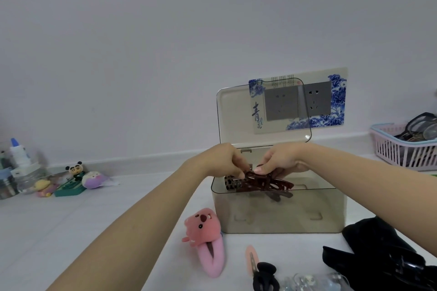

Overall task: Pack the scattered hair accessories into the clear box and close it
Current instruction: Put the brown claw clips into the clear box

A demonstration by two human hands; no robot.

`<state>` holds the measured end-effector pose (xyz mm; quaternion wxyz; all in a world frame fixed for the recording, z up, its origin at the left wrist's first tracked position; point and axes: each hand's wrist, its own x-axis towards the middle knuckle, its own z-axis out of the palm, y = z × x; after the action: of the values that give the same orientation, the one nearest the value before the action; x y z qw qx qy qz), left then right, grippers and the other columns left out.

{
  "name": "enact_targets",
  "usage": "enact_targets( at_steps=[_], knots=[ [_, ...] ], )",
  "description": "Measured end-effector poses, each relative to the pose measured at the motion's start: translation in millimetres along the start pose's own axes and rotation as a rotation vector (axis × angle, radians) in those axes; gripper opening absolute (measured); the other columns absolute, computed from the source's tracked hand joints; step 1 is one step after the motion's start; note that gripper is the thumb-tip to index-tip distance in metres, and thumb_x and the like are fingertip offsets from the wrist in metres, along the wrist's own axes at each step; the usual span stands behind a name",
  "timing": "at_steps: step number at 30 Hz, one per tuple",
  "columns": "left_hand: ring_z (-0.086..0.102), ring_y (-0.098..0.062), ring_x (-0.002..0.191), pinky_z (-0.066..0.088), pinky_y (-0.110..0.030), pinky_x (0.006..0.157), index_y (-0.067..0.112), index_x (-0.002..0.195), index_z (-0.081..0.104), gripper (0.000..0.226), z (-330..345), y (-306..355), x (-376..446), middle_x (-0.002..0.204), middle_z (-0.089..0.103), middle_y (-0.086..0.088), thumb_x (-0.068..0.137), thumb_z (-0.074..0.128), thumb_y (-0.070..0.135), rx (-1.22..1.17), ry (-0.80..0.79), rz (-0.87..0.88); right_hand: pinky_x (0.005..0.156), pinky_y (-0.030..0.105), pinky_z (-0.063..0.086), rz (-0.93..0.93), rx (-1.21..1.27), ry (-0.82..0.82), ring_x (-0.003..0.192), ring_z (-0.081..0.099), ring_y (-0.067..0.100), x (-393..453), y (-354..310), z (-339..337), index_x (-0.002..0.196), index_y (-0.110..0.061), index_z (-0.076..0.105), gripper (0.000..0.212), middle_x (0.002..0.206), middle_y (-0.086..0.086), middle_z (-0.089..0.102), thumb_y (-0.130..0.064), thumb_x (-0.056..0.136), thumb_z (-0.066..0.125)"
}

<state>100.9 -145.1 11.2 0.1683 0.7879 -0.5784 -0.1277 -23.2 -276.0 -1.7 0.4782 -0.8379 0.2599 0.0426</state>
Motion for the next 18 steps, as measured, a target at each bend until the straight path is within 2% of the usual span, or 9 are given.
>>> enact_targets(
  at_steps=[3, 5, 7, 10, 13, 15, 18],
  knots=[
    [0.061, -0.01, 0.08, 0.05, -0.028, 0.081, 0.014, 0.097, 0.076, 0.023, 5.3, 1.4, -5.9, 0.085, 0.07, 0.002, 0.074, 0.078, 0.016, 0.095, -0.019, 0.006, 0.064, 0.019, 0.048, -0.047, 0.023, 0.072, 0.068, 0.058, 0.012, 8.1, 2.9, 7.8, 0.076, -0.013, 0.057, 0.014, 0.073, 0.003, 0.061, -0.016, 0.083, 0.068],
    [0.058, -0.011, 0.076, 0.047, -0.026, 0.071, 0.014, 0.092, 0.076, 0.021, 11.1, 1.5, -7.6, 0.078, 0.067, 0.004, 0.072, 0.079, 0.021, 0.12, -0.021, 0.027, 0.062, 0.017, 0.048, -0.073, 0.022, 0.087, 0.067, 0.056, 0.011, 12.1, 4.6, 15.3, 0.076, -0.014, 0.059, 0.012, 0.074, 0.002, 0.06, -0.016, 0.083, 0.069],
    [0.056, -0.011, 0.073, 0.041, -0.022, 0.063, 0.013, 0.089, 0.077, 0.02, 15.0, 1.0, -7.4, 0.073, 0.065, 0.004, 0.072, 0.079, 0.023, 0.125, -0.007, 0.039, 0.063, 0.016, 0.048, -0.077, -0.014, 0.117, 0.068, 0.056, 0.01, 12.0, 3.9, 19.3, 0.085, -0.012, 0.066, 0.008, 0.078, 0.002, 0.061, -0.019, 0.083, 0.069],
    [0.053, -0.009, 0.067, 0.038, -0.018, 0.058, 0.012, 0.087, 0.077, 0.019, 17.0, 0.0, -7.0, 0.064, 0.061, 0.01, 0.073, 0.079, 0.025, 0.104, 0.031, 0.036, 0.058, 0.02, 0.043, -0.014, -0.17, 0.208, 0.071, 0.054, 0.015, 9.5, 1.7, 14.6, 0.103, -0.012, 0.069, 0.031, 0.086, 0.002, 0.062, -0.034, 0.081, 0.069],
    [0.053, -0.009, 0.065, 0.04, -0.022, 0.06, 0.013, 0.08, 0.074, 0.018, 19.2, -0.6, -6.2, 0.065, 0.061, 0.006, 0.071, 0.08, 0.026, 0.085, 0.086, 0.023, 0.051, 0.021, 0.035, 0.096, -0.152, 0.226, 0.066, 0.048, 0.018, 8.9, 1.4, 7.8, 0.099, -0.008, 0.066, 0.029, 0.078, 0.005, 0.06, -0.033, 0.083, 0.067],
    [0.056, -0.011, 0.07, 0.046, -0.027, 0.068, 0.018, 0.077, 0.068, 0.019, 19.7, -1.2, -6.1, 0.072, 0.063, 0.006, 0.068, 0.083, 0.026, 0.027, 0.133, 0.027, 0.053, 0.017, 0.046, 0.124, -0.005, 0.203, 0.058, 0.053, 0.013, 8.5, -0.1, 9.9, 0.105, -0.002, 0.062, 0.023, 0.069, 0.005, 0.061, -0.018, 0.088, 0.063],
    [0.059, -0.01, 0.072, 0.049, -0.029, 0.074, 0.021, 0.078, 0.068, 0.017, 19.3, -1.8, -7.2, 0.073, 0.063, 0.01, 0.069, 0.082, 0.021, 0.014, 0.158, 0.053, 0.063, 0.018, 0.055, 0.069, 0.128, 0.205, 0.062, 0.06, 0.013, 12.9, -0.2, 16.0, 0.114, 0.005, 0.061, 0.027, 0.071, 0.008, 0.061, -0.003, 0.089, 0.058]
  ],
)
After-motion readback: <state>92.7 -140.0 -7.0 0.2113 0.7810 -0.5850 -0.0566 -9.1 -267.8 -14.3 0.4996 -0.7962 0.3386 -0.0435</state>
